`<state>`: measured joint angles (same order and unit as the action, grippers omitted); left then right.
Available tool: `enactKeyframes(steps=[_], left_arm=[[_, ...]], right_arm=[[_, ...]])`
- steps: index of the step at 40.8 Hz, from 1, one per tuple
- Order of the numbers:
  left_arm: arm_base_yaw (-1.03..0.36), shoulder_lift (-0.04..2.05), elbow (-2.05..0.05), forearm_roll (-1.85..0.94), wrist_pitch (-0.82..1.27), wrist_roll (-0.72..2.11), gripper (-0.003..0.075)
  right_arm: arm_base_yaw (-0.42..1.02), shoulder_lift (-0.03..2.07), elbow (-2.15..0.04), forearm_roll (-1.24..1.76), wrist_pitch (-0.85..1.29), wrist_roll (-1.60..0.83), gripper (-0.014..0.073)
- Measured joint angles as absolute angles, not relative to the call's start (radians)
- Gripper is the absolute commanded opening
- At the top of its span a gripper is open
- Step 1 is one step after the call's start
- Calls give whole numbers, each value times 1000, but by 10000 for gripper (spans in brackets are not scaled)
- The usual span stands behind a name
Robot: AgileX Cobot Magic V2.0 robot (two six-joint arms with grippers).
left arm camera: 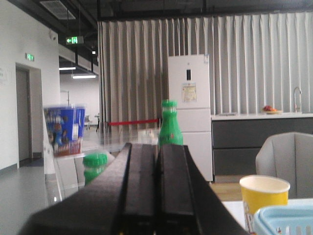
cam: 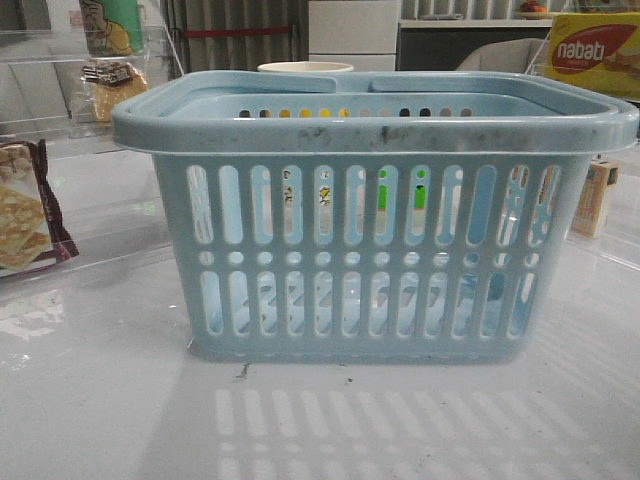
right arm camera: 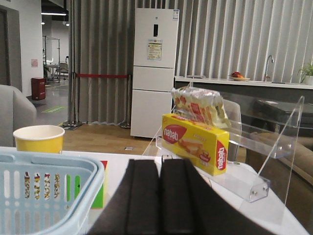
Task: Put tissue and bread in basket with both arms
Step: 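Move the right gripper toward the black tissue pack on the acrylic shelf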
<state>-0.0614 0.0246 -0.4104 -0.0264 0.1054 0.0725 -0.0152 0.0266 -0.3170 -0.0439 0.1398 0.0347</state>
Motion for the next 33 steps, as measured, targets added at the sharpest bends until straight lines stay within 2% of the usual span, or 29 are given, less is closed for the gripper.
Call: enactKeyframes(steps=[7,14,26,33], left_arm=[[-61,162,-601,-26,272,73,91],[-61,304,-699,-26,435,73,91],[-61,490,-705,-26,725,73,91],[-61,565,-705,-26,755,73,91]], right_arm=[[-15,169,-517,-44,314,35,57],[-15,309,-663,-44,511,35,57],[-15,509,-690,-44,726,35,57],[-15,599,-665,-44,736,35,57]])
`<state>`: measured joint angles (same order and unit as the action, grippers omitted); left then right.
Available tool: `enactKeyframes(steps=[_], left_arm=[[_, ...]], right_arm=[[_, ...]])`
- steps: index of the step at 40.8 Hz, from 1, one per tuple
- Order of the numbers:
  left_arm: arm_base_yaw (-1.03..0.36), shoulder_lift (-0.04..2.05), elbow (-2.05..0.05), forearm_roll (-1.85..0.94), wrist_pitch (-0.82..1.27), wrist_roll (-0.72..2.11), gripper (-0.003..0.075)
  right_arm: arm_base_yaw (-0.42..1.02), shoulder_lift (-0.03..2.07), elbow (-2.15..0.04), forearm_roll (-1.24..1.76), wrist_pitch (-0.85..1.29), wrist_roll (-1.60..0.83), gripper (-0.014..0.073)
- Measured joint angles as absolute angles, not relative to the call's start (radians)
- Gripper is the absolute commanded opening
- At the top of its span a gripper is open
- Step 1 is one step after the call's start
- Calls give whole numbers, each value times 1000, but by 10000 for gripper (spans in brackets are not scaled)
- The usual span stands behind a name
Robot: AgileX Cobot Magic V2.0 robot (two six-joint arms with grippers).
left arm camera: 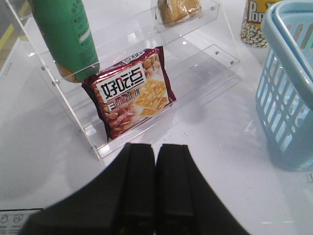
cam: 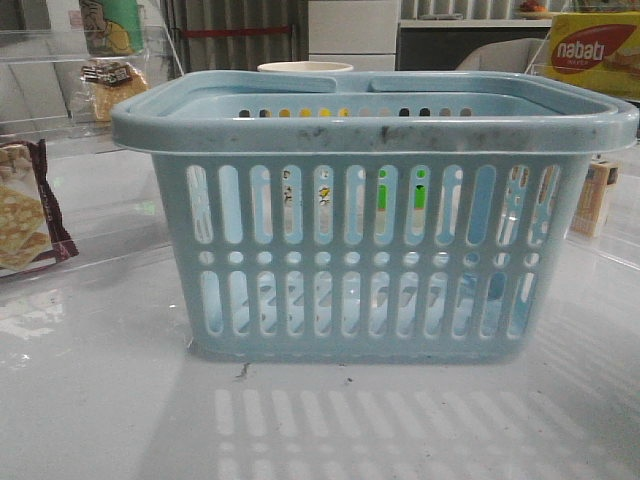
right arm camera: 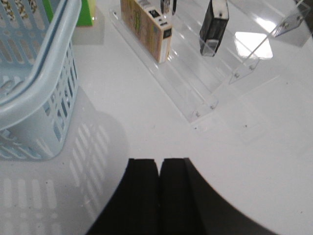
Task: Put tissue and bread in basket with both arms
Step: 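Move the right gripper toward the black tissue pack on the acrylic shelf, then grasp the black-and-white tissue pack with the right gripper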
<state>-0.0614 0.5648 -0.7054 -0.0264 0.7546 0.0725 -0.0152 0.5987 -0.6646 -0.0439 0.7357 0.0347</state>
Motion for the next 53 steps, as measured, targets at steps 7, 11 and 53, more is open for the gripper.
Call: enactKeyframes(steps=[7,11,53], left_arm=[[-61,620,-705,-26,755,73,176],[-61,645,-705,-26,755,73,382],[-244,676,-704,-211,714,237,560]], right_arm=[[-15,667,-647,-44,738,35,155],[-15,704,-647,-44,738,35,365],[-175,1428,-1178,-113,675,37,519]])
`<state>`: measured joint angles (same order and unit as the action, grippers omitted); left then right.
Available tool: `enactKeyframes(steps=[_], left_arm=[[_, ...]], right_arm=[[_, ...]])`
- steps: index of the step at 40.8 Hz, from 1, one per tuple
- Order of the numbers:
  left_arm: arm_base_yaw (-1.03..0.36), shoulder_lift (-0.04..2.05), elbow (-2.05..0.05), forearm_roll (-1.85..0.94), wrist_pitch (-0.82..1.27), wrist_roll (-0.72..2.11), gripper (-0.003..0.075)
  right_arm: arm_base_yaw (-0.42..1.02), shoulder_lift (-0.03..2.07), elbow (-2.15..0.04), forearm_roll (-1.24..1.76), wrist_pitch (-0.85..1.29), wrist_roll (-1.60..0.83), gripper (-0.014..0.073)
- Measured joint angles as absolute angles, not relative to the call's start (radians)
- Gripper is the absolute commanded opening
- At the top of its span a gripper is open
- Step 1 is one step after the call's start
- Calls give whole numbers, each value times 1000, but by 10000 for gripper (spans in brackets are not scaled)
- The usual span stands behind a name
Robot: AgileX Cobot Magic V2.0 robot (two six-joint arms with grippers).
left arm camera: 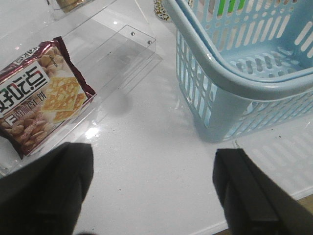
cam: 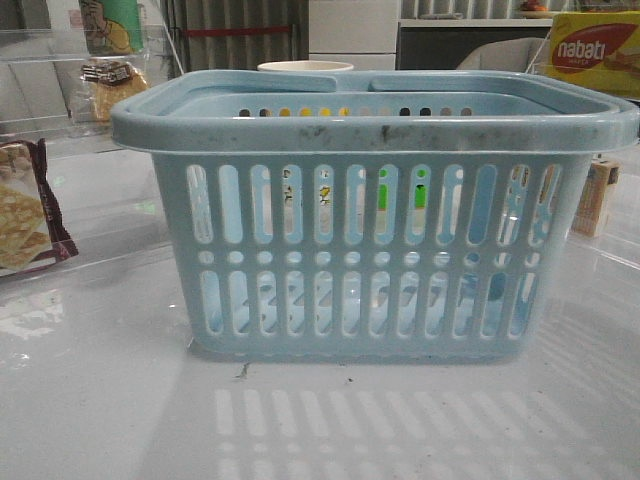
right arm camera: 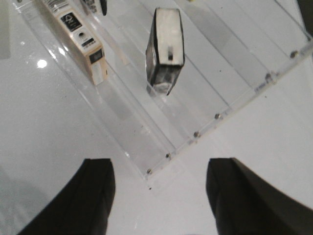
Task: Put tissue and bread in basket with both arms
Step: 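Grasp the black-and-white tissue pack with the right gripper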
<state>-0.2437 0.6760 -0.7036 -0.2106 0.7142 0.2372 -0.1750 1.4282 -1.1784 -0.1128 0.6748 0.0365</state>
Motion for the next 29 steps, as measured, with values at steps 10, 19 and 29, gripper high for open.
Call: enactKeyframes(steps=[10,19,29], left_arm=[[-244,676,-704,-211,714,237,560],[-244,676,-704,-211,714,237,560],[-244,676,-704,-211,714,237,560]], right_arm=[[-175,1628,-1315,-130,648,37,519],[-175,1753,-1378,-170,575,37,517],[-175,1806,-1390,-204,520,37,252]])
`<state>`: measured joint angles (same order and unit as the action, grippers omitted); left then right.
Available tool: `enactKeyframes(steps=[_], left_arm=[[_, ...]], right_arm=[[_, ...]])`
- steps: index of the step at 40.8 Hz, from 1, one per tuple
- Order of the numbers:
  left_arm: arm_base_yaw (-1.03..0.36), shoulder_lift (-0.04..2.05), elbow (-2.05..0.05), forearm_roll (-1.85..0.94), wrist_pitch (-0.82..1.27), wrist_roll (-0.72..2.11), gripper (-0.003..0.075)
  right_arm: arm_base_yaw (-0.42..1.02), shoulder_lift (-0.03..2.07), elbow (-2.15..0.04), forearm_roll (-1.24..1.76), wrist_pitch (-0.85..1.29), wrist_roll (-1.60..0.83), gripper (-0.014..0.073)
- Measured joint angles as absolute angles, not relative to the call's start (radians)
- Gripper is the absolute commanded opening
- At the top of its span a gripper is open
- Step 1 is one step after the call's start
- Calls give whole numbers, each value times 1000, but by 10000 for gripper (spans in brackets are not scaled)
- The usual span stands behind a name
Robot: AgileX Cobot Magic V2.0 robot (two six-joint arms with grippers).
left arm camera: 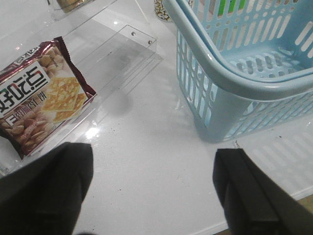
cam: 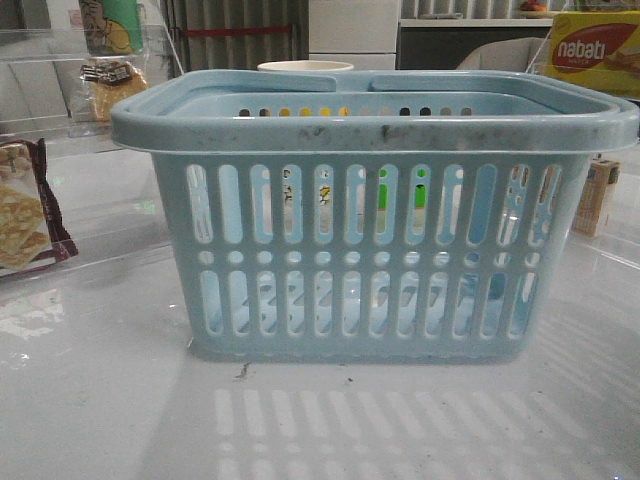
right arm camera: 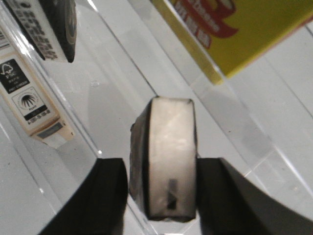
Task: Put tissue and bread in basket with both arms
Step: 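Grasp the black-and-white tissue pack with the right gripper, then carry the tissue pack over the blue basket and release it inside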
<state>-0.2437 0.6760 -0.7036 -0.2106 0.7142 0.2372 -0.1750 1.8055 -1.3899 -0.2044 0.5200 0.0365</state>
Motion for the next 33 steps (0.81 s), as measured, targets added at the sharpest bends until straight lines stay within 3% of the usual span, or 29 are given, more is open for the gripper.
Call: enactKeyframes(steps=[3,6,21,33], left_arm=[[-244,676,-704,-211,714,237,560],[-244,676,-704,-211,714,237,560],[-244,676,-704,-211,714,237,561],[-244,676,-704,-211,714,238,560]], right_arm=[[-175,1807,-1390,-207,516,37,171],[-175,1807,-1396,-207,516,37,144],[-105,1597,-1418,-174,555,37,142],[152,1460,-1422,-48,648,37,142]])
